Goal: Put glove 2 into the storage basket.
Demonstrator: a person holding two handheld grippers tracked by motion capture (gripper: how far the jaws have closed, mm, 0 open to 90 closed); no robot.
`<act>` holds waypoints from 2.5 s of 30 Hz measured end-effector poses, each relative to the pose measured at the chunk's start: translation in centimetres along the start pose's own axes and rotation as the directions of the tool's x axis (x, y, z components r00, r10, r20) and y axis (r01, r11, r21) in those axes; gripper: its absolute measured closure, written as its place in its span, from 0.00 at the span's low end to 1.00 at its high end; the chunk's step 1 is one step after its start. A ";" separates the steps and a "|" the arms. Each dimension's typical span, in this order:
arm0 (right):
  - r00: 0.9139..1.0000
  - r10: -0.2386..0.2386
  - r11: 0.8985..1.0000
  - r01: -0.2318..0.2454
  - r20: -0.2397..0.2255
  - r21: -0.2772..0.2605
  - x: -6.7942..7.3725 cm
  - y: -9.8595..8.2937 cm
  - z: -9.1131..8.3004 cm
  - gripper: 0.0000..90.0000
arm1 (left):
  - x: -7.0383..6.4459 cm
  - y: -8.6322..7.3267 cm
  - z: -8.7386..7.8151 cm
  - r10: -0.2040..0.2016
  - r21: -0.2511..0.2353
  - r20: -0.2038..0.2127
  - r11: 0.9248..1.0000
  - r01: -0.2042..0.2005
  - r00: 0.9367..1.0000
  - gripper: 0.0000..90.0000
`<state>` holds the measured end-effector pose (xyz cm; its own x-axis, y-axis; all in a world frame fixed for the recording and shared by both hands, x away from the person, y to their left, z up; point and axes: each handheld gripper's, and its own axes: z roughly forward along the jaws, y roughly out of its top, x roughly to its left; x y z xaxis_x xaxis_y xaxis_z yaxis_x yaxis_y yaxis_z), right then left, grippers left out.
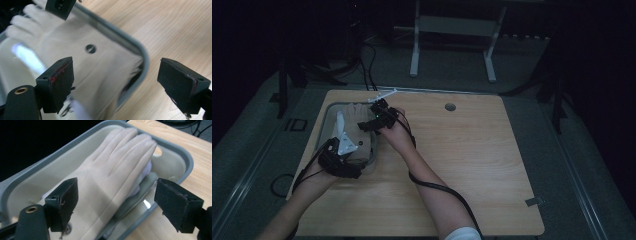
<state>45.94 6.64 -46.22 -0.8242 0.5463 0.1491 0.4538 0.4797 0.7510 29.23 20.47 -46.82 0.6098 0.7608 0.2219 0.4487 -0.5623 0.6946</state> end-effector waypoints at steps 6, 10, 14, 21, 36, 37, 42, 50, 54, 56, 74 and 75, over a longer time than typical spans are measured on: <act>1.000 -0.022 1.000 0.022 -0.005 -0.009 0.0 -1.8 -1.6 0.21 | -1.3 0.6 0.2 -0.032 -0.057 0.060 0.998 0.035 0.998 0.13; 1.000 -0.026 1.000 0.026 -0.006 -0.009 -0.2 -2.4 -2.3 0.21 | -2.2 0.9 0.4 -0.037 -0.080 0.084 0.996 0.043 0.996 0.13; 1.000 -0.026 1.000 0.026 -0.005 -0.015 -0.6 -3.2 -3.2 0.21 | -3.2 1.3 0.8 -0.023 -0.083 0.104 0.996 0.031 0.994 0.13; 0.999 -0.037 0.999 0.037 0.007 -0.010 -1.3 -5.2 -4.8 0.21 | -5.0 1.9 1.5 -0.008 -0.100 0.151 0.995 0.023 0.989 0.13; 0.999 -0.020 1.000 0.020 0.037 -0.002 -3.4 -8.8 -7.9 0.21 | -7.9 2.2 3.5 0.008 -0.125 0.233 0.992 0.021 0.972 0.13; 0.999 -0.017 1.000 0.017 0.038 0.000 -3.6 -9.1 -7.9 0.21 | -8.1 2.2 3.8 0.007 -0.120 0.241 0.993 0.022 0.971 0.13; 0.999 0.000 1.000 0.000 0.047 0.004 -4.7 -11.0 -8.3 0.21 | -8.7 1.9 4.7 0.006 -0.114 0.264 0.993 0.025 0.965 0.13; 0.998 0.014 0.999 -0.016 0.062 0.032 -5.9 -14.3 -9.0 0.20 | -9.6 1.3 6.1 0.009 -0.099 0.289 0.995 0.021 0.957 0.13; 0.998 0.019 0.999 -0.021 0.062 0.031 -6.3 -15.2 -9.3 0.20 | -10.1 1.1 6.9 0.018 -0.095 0.303 0.995 0.012 0.953 0.13; 0.998 0.020 0.999 -0.022 0.057 0.035 -6.5 -15.7 -9.5 0.20 | -10.4 1.0 7.2 0.023 -0.088 0.307 0.996 0.005 0.952 0.13; 0.995 0.019 1.000 -0.021 0.094 0.017 -7.1 -20.5 -11.8 0.16 | -11.6 0.6 9.2 0.023 -0.090 0.351 0.996 0.009 0.936 0.13; 0.996 0.016 1.000 -0.018 0.092 0.017 -7.1 -20.7 -11.8 0.16 | -11.7 0.6 9.2 0.025 -0.091 0.355 0.996 0.008 0.935 0.13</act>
<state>38.41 -15.27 -55.24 -0.7820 0.6150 0.1013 0.4741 0.4814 0.7372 28.40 8.25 -55.29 0.8127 0.5824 -0.0181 0.3925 -0.5243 0.7557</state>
